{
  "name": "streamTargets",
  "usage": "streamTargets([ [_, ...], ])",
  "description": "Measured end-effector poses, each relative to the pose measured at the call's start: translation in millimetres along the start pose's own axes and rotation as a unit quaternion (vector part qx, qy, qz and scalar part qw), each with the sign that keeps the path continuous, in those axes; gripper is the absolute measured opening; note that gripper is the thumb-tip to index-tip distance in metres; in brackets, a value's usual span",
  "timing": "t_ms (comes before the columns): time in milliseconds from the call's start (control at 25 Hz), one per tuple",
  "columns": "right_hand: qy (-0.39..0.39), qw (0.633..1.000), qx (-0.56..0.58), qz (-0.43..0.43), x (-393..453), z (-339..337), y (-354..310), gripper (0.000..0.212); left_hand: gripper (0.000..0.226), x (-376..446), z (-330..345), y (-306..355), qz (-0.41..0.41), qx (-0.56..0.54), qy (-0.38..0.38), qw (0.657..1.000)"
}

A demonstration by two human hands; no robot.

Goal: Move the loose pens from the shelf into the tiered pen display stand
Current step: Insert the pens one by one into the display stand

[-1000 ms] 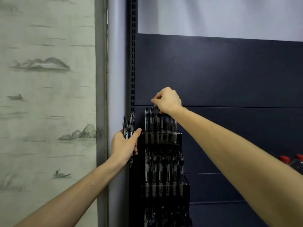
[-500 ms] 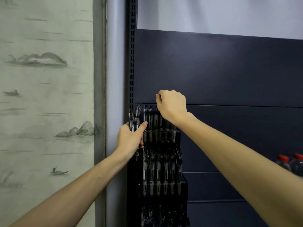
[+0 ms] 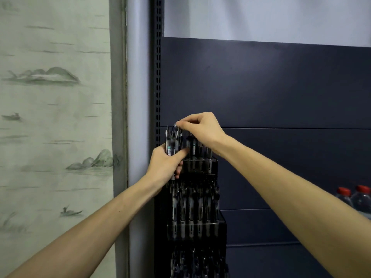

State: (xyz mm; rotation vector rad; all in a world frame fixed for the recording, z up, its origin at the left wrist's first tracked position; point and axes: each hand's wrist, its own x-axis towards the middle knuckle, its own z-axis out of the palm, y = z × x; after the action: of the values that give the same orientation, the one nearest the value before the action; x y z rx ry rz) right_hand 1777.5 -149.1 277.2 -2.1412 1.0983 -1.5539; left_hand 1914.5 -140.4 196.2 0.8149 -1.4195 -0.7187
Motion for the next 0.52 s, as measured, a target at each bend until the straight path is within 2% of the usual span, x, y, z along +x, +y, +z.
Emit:
streamTargets([
  [200,0.093,0.981,0.143,0.094,4,0,-7,0.012,0.022,0,-5,-1,0.034,0.052,0.003,0.998],
  [320,0.152,0.963,0.201,0.1,14,-14,-12,0.009,0.024,-1,-11,-10,0.032,0.061,0.008,0.998],
  [400,0.201,0.954,0.204,0.093,19,-25,-9,0.008,0.018,-3,-17,-14,0.026,0.044,0.033,0.998],
  [520,0.225,0.965,0.099,0.088,16,-29,7,0.017,0.02,-5,-25,-15,0.027,-0.006,0.089,0.996],
])
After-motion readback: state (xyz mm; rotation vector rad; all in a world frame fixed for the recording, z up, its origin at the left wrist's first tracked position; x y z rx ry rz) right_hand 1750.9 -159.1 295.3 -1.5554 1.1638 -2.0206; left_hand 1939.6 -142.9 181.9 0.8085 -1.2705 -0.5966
